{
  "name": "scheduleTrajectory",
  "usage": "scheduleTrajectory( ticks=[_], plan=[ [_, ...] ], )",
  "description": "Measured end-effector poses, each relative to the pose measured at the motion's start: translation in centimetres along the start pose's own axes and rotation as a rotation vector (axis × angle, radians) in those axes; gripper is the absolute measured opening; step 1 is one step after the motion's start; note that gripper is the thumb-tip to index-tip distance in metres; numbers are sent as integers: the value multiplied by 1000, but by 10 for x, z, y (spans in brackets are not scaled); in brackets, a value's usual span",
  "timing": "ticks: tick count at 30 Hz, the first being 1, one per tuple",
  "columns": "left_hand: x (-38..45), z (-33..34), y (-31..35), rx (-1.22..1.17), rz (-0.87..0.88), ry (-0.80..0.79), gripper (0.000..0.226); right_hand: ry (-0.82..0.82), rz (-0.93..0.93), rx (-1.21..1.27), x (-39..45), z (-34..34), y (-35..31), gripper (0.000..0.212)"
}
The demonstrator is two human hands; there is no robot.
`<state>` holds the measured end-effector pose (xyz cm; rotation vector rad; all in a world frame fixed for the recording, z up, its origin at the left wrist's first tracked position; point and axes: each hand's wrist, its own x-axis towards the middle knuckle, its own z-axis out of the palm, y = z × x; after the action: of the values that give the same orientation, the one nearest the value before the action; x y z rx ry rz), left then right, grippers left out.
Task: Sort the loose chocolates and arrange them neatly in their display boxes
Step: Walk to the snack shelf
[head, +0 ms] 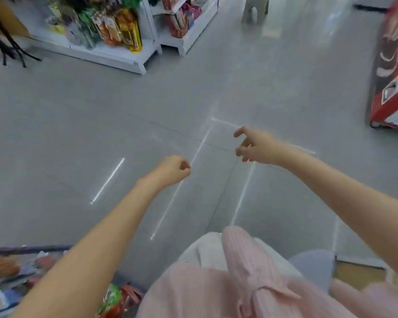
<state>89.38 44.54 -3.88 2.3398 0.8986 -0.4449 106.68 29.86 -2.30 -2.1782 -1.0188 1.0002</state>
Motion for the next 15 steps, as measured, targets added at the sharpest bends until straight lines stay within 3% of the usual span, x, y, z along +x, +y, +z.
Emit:
scheduleTrajectory(
  ticks=[4,15],
  plan=[
    [125,-60,44,-219,1,-77,25,47,33,68,102,-88,3,34],
    [459,-220,102,-260,-165,-34,22,35,18,66,441,-335,22,34]
  ],
)
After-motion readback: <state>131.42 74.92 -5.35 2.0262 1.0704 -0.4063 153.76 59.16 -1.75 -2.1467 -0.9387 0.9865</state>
